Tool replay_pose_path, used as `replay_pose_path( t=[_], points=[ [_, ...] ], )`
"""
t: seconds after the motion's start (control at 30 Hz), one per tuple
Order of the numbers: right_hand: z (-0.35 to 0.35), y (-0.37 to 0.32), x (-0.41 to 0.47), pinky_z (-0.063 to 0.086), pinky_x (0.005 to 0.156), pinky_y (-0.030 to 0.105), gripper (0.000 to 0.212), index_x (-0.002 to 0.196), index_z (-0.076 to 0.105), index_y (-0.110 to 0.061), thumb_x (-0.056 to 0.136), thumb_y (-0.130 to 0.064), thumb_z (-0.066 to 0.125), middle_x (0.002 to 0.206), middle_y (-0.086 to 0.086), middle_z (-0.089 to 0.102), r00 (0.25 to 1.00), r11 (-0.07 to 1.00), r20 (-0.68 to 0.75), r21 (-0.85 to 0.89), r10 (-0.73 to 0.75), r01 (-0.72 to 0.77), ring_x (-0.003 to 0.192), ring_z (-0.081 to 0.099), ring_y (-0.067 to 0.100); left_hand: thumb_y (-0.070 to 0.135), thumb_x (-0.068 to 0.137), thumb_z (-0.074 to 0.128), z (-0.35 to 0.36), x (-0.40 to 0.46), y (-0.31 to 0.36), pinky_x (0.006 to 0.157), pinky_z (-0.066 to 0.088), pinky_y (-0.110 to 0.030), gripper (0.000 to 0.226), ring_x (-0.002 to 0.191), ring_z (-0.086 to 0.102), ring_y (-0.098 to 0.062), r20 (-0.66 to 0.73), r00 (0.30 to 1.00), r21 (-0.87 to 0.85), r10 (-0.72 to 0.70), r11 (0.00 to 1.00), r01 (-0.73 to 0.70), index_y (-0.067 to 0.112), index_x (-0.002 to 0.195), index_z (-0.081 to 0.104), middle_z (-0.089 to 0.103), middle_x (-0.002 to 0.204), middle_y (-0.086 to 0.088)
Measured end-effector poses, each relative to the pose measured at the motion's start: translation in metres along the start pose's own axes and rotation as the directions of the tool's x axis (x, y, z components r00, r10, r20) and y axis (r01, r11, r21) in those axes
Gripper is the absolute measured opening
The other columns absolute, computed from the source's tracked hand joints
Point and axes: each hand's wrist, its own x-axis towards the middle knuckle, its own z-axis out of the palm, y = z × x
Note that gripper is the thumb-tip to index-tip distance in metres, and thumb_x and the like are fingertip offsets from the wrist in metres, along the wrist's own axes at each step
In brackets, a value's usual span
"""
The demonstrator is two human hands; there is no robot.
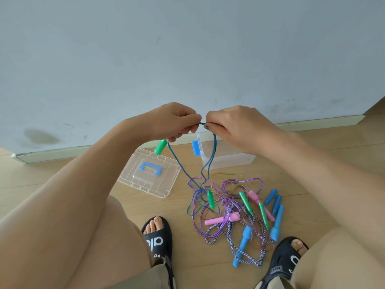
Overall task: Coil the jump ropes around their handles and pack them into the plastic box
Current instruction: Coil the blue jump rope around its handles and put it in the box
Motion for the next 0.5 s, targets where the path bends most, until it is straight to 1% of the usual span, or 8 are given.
replay_pose_path(
  t=[0.1,0.17,0.27,0.33,0.4,0.43,0.47,0.5],
  points=[
    [-0.005,0.012,-0.002,0.042,0.062,0.037,0.025,0.092,0.053,-0.019,0.104,-0.037,0.040,0.077,-0.005,0.052,1.000,1.000,-0.004,-0.019,0.010,-0.010,0.075,0.048,0.029,0.027,0.100,0.044,0.000,0.000,-0.001,0.048,0.036,-0.024,0.033,0.052,0.031,-0.017,0.001,1.000,-0.002,-0.001,1.000,0.001,0.011,0.074,0.056,0.033,0.054,0.006],
    [-0.008,0.027,-0.002,0.039,0.062,0.035,0.025,0.087,0.052,-0.021,0.103,-0.038,0.042,0.077,-0.002,0.056,0.997,0.995,0.006,-0.059,0.082,-0.081,0.075,0.049,0.030,0.027,0.099,0.044,-0.001,0.000,-0.003,0.048,0.036,-0.024,0.033,0.051,0.031,-0.017,-0.012,1.000,0.018,-0.010,1.000,0.010,0.012,0.072,0.055,0.035,0.052,0.007],
    [-0.005,0.062,0.000,0.040,0.063,0.034,0.027,0.075,0.046,-0.019,0.099,-0.031,0.044,0.077,0.005,0.059,0.944,0.939,0.033,-0.120,0.328,-0.323,0.075,0.052,0.034,0.027,0.099,0.044,-0.006,-0.002,-0.007,0.048,0.036,-0.024,0.033,0.050,0.032,-0.016,-0.037,0.999,0.021,-0.023,1.000,0.023,0.012,0.071,0.054,0.035,0.052,0.008],
    [-0.003,0.079,-0.003,0.043,0.066,0.034,0.022,0.074,0.052,-0.018,0.095,-0.023,0.046,0.086,0.007,0.063,0.856,0.868,0.173,-0.200,0.487,-0.454,0.081,0.057,0.034,0.027,0.099,0.045,-0.006,-0.004,-0.007,0.047,0.036,-0.023,0.033,0.051,0.032,-0.016,-0.047,0.999,0.034,-0.022,0.999,0.024,0.012,0.071,0.054,0.035,0.052,0.009],
    [0.002,0.080,-0.007,0.051,0.078,0.036,0.018,0.096,0.066,-0.019,0.092,-0.017,0.048,0.106,0.011,0.067,0.765,0.850,0.372,-0.273,0.526,-0.451,0.098,0.062,0.034,0.026,0.098,0.045,-0.004,-0.006,-0.005,0.047,0.036,-0.021,0.032,0.051,0.033,-0.016,-0.048,0.999,0.039,-0.016,0.999,0.017,0.012,0.071,0.054,0.036,0.053,0.008],
    [0.004,0.076,-0.007,0.052,0.086,0.038,0.024,0.113,0.065,-0.017,0.091,-0.017,0.053,0.114,0.011,0.065,0.753,0.867,0.429,-0.245,0.498,-0.434,0.105,0.062,0.032,0.026,0.098,0.045,-0.003,-0.006,-0.005,0.046,0.036,-0.021,0.032,0.051,0.032,-0.016,-0.046,0.999,0.037,-0.010,0.999,0.012,0.012,0.072,0.054,0.035,0.053,0.008],
    [0.004,0.068,-0.005,0.051,0.092,0.039,0.032,0.122,0.061,-0.019,0.090,-0.019,0.058,0.117,0.008,0.063,0.785,0.896,0.439,-0.132,0.437,-0.425,0.108,0.062,0.028,0.026,0.098,0.045,-0.002,-0.005,-0.004,0.046,0.035,-0.021,0.031,0.051,0.032,-0.016,-0.043,0.999,0.033,-0.007,0.999,0.008,0.012,0.072,0.054,0.035,0.053,0.008],
    [0.003,0.056,-0.004,0.049,0.095,0.038,0.035,0.123,0.058,-0.023,0.089,-0.021,0.064,0.116,0.002,0.063,0.844,0.912,0.403,0.055,0.352,-0.407,0.109,0.062,0.022,0.026,0.098,0.045,-0.002,-0.005,-0.003,0.046,0.035,-0.022,0.031,0.051,0.031,-0.016,-0.040,0.999,0.026,-0.007,1.000,0.008,0.012,0.072,0.054,0.035,0.053,0.008]
  ],
)
